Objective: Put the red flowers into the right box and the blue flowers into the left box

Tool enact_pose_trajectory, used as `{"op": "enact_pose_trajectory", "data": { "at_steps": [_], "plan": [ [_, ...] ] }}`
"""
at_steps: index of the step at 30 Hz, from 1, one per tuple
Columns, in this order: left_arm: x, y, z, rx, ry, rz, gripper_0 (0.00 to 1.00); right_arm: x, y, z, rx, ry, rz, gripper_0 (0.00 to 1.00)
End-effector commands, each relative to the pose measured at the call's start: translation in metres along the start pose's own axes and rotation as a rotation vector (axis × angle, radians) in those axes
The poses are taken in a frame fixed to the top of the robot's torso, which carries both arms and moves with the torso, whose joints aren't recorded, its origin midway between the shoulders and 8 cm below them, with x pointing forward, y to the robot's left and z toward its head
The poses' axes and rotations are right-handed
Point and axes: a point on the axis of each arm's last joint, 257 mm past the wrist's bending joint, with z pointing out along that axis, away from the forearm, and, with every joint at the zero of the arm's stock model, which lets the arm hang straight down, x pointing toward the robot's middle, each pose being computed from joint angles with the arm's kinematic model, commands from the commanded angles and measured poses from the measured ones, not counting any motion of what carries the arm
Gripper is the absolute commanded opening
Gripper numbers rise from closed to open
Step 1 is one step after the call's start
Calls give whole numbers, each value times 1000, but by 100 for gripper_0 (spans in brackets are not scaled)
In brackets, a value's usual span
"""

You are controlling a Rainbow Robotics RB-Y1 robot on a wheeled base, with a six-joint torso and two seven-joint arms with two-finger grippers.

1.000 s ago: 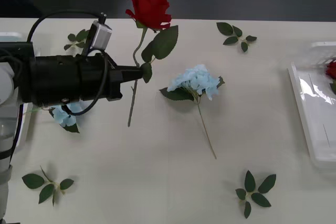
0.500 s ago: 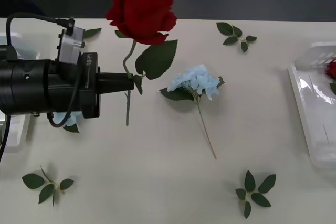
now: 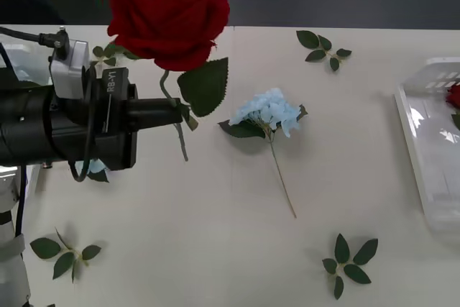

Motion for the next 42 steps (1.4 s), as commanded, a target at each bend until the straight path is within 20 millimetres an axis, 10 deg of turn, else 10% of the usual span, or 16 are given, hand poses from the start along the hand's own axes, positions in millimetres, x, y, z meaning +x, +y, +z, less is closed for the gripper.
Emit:
{"op": "enact_pose_trajectory", "data": {
  "at_steps": [1,8,12,15,32,42],
  "plan": [
    [-23,-6,21,46,-4,116,0,-4,-19,-6,42,-2,-39,0],
    [-26,-2,34,43,-15,108,0,0,-28,-5,79,12,-55,0],
    [-26,-2,34,43,-15,108,0,0,-29,-3,92,13,-72,55],
    [-26,-2,34,43,-15,108,0,1,-27,-2,90,15,-76,69],
    [-26,-2,34,43,-15,108,0,-13,9,-3,-47,-34,4,70],
    [-26,-2,34,43,-15,108,0,-59,53,-65,-232,-111,29,70]
  ]
}}
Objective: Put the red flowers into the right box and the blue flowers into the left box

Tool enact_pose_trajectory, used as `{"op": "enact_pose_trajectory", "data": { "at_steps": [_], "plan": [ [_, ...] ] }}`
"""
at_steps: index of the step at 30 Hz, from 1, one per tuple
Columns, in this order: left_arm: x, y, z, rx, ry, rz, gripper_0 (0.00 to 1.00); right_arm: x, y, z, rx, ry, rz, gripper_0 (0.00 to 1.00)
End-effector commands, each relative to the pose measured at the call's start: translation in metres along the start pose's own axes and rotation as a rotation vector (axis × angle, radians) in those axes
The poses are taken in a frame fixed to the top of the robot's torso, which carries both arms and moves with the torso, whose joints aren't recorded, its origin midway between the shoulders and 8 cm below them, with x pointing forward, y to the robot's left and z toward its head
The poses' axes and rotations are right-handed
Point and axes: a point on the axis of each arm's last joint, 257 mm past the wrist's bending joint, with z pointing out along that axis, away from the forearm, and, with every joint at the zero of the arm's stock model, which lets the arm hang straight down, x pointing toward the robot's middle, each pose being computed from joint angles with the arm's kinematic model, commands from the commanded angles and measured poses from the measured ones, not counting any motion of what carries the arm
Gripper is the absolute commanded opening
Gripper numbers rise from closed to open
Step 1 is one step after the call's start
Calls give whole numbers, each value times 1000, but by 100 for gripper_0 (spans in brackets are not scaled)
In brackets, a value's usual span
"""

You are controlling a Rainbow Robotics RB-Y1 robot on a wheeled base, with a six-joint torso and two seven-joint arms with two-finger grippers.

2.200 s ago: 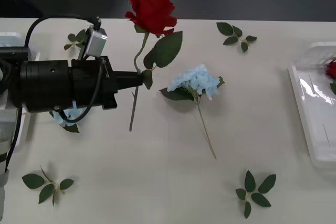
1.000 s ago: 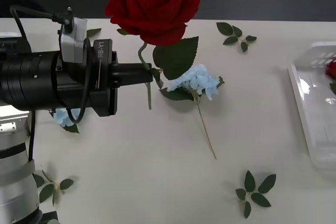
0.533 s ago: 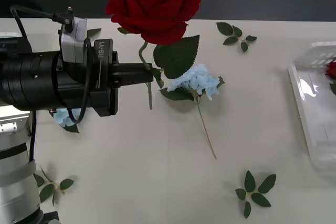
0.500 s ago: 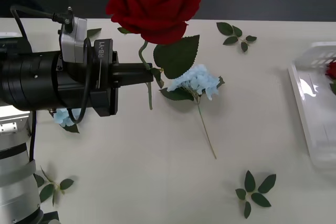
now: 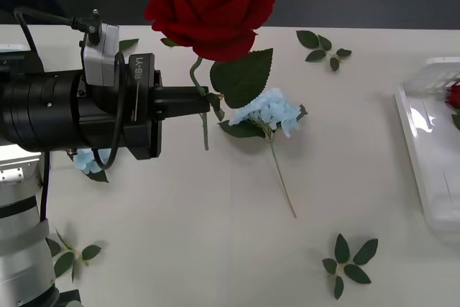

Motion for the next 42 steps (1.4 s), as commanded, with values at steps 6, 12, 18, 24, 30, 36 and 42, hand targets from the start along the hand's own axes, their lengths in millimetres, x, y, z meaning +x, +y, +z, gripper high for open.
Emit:
{"op": "enact_pose_trajectory", "data": {
  "at_steps": [6,12,18,24,30,36,42],
  "plan": [
    [-12,-3,3,9,-1,60,0,-63,44,-72,-94,-118,-98,70],
    [-12,-3,3,9,-1,60,0,-85,119,-88,-221,-221,-206,70],
    [-12,-3,3,9,-1,60,0,-91,224,-95,-386,-406,-267,70],
    [-12,-3,3,9,-1,60,0,-70,318,-121,-548,-492,-340,70],
    [-12,-3,3,9,-1,60,0,-66,373,-148,-656,-577,-370,70],
    [-12,-3,3,9,-1,60,0,-65,408,-166,-741,-651,-345,70],
    [-12,-3,3,9,-1,60,0,-61,438,-181,-816,-691,-334,70]
  ]
}}
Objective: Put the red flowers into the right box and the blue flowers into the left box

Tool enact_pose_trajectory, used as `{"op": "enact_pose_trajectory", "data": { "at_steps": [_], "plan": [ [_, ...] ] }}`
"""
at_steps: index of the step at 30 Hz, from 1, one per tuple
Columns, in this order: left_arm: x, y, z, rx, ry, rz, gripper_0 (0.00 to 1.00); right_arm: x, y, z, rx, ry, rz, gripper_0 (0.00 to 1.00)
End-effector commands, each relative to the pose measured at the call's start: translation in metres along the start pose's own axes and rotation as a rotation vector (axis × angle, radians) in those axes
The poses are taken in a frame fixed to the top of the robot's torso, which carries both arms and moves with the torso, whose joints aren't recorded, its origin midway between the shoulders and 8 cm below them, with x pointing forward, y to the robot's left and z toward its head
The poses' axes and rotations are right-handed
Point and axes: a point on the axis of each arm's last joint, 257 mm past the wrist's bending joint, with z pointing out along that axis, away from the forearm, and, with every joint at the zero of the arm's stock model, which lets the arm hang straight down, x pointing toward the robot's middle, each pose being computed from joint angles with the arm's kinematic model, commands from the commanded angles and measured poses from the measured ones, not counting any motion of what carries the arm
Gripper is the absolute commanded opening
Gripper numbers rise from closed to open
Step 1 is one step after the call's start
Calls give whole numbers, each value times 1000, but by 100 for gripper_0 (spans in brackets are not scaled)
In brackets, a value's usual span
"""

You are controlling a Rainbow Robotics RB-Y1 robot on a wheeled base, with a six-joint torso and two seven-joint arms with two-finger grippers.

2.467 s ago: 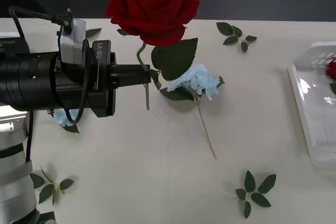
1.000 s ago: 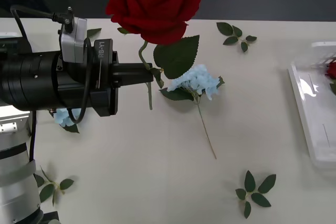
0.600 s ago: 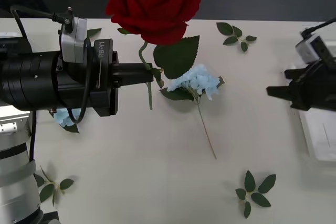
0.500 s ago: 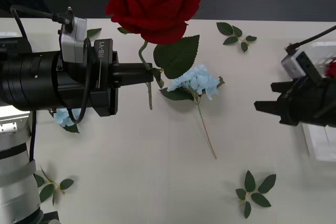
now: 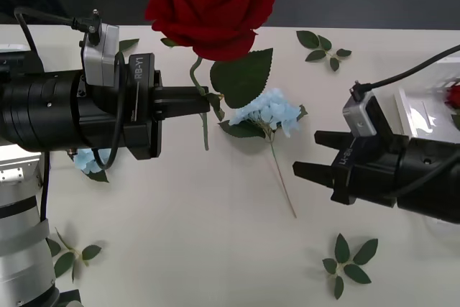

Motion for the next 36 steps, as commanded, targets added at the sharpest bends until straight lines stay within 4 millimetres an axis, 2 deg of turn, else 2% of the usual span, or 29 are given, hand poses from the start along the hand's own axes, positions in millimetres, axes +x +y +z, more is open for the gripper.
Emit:
{"op": "enact_pose_trajectory", "data": {
  "at_steps": [1,7,16,29,36],
  "plan": [
    [-12,-3,3,9,-1,60,0,-21,28,6,-59,-53,-23,70],
    [-12,-3,3,9,-1,60,0,-37,54,22,-115,-122,7,70],
    [-12,-3,3,9,-1,60,0,-47,74,46,-165,-167,23,70],
    [-12,-3,3,9,-1,60,0,-55,73,109,-160,-218,26,70],
    [-12,-3,3,9,-1,60,0,-64,88,126,-200,-256,59,70]
  ]
}}
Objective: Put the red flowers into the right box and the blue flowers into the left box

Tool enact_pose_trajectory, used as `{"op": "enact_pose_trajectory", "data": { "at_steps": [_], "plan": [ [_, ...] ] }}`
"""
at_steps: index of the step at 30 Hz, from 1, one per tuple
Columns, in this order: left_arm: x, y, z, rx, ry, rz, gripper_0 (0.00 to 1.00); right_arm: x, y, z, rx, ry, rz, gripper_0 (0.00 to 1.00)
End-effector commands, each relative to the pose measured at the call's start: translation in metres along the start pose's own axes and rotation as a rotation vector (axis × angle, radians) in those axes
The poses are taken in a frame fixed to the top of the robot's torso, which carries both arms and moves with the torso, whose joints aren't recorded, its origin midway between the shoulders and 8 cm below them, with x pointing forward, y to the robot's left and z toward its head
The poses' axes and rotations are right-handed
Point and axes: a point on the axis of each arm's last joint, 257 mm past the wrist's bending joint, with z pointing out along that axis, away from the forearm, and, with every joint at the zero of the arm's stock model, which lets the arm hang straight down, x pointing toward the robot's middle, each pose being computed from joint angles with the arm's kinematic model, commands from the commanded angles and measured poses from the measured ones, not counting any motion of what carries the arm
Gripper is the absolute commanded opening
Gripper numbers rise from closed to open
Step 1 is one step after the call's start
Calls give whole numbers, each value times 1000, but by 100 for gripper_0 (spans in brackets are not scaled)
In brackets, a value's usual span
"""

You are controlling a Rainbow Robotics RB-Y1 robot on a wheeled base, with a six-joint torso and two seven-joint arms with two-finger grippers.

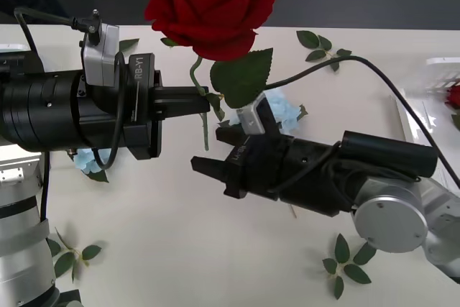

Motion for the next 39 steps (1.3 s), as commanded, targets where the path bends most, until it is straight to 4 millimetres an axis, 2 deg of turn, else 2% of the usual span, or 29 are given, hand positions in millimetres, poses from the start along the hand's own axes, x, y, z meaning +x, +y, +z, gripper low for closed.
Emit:
{"op": "enact_pose_trajectory", "data": {
  "at_steps": [1,7,22,31,32,33,34,35,39],
  "plan": [
    [-12,-3,3,9,-1,60,0,-19,16,10,-37,-62,4,70],
    [-12,-3,3,9,-1,60,0,-27,24,16,-55,-90,10,70],
    [-12,-3,3,9,-1,60,0,-56,25,19,-44,-190,4,70],
    [-12,-3,3,9,-1,60,0,-66,23,17,-34,-230,-1,70],
    [-12,-3,3,9,-1,60,0,-66,23,17,-32,-232,0,61],
    [-12,-3,3,9,-1,60,0,-67,22,17,-30,-234,-1,46],
    [-12,-3,3,9,-1,60,0,-67,22,17,-29,-237,0,15],
    [-12,-3,3,9,-1,60,0,-67,21,17,-28,-236,-1,0],
    [-12,-3,3,9,-1,60,0,-68,20,15,-24,-239,-1,0]
  ]
}}
